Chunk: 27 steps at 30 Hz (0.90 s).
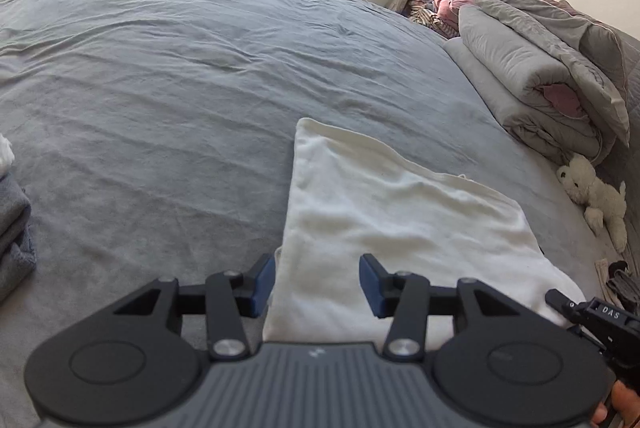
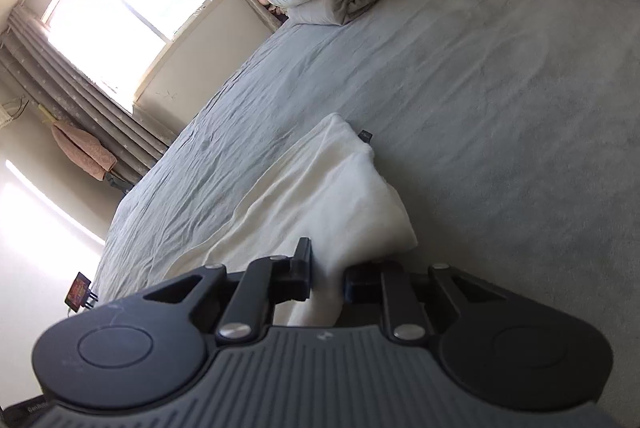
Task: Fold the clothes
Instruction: 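Lift the shirt side with the right gripper and fold it lengthwise over, then open the right gripper and release the folded side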
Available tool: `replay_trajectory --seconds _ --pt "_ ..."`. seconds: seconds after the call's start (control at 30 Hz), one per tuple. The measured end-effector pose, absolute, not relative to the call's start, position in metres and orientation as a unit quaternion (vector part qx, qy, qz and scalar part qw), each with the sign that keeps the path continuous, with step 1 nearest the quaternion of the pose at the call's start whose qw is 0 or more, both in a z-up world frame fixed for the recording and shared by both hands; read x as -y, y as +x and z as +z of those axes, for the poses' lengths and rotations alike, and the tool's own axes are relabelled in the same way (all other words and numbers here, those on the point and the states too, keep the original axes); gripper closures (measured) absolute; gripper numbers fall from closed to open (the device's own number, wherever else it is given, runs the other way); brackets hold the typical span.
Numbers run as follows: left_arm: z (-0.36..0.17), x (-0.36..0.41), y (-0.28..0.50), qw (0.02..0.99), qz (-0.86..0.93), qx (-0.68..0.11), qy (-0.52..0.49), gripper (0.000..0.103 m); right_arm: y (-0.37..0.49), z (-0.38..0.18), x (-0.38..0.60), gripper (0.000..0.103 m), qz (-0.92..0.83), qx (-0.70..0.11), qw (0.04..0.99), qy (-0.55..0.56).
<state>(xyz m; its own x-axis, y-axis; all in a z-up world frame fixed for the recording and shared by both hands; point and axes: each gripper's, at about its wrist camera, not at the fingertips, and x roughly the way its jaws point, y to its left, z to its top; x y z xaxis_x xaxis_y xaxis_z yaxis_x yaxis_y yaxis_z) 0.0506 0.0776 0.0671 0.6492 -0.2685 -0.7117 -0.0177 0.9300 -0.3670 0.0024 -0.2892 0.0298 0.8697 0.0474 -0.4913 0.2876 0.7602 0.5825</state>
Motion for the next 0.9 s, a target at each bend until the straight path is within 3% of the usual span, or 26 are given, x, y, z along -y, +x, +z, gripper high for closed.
replay_trajectory --seconds 0.17,0.37,0.63,0.9 --pt "0.061 -0.115 0.062 0.864 -0.032 -0.428 -0.263 0.056 -0.004 0.055 0.217 0.084 -0.051 -0.171 0.981 0.078" --pt "0.065 -0.141 0.064 0.850 -0.031 -0.418 -0.319 0.056 -0.018 0.046 0.105 0.085 0.031 -0.106 0.978 -0.176" --pt "0.065 -0.166 0.071 0.842 -0.028 -0.409 -0.351 0.056 -0.010 -0.007 0.015 0.088 0.097 -0.154 0.915 -0.359" --pt "0.068 -0.159 0.069 0.844 -0.060 -0.409 -0.342 0.053 -0.002 0.000 0.017 0.088 0.086 -0.176 0.906 -0.375"
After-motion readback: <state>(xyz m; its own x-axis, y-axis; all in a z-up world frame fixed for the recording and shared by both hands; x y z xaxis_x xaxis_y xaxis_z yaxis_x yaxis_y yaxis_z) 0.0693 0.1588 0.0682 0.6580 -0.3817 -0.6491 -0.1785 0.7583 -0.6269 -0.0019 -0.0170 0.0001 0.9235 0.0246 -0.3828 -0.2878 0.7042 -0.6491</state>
